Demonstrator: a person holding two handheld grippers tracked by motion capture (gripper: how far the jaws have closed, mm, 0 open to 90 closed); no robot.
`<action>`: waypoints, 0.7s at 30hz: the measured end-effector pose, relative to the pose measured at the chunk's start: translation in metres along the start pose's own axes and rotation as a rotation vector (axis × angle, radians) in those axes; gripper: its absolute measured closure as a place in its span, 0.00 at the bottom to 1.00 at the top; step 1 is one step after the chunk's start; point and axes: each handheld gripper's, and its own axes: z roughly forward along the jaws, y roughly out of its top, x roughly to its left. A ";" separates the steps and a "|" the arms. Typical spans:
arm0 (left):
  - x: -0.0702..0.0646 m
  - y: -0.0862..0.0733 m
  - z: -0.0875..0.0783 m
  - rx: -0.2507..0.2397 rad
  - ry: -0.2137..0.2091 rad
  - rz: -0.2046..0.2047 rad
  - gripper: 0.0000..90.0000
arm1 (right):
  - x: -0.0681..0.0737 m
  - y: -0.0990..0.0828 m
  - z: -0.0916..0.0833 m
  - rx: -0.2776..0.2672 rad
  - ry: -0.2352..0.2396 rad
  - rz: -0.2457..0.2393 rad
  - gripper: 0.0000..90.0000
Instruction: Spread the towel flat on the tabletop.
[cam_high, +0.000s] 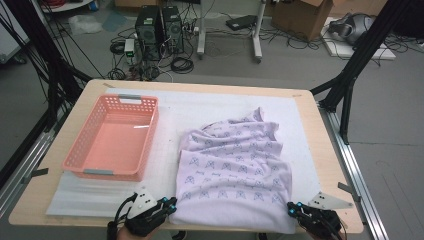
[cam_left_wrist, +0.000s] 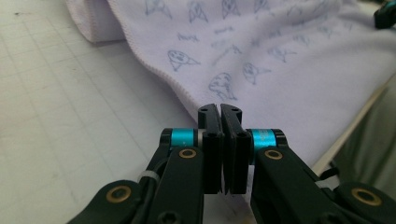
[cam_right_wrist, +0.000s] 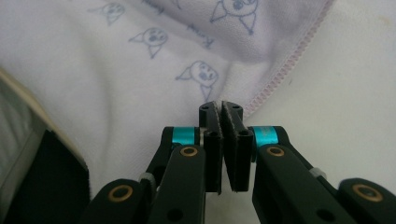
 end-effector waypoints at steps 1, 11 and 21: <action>-0.001 -0.002 -0.003 0.004 -0.005 -0.004 0.97 | 0.001 -0.002 -0.003 0.000 0.002 0.003 0.97; -0.009 -0.014 -0.018 -0.016 -0.033 -0.043 0.76 | 0.009 -0.012 -0.028 0.007 0.042 0.030 0.83; 0.009 0.002 0.020 -0.016 0.006 -0.086 0.51 | -0.001 0.000 -0.006 -0.047 -0.085 0.046 0.64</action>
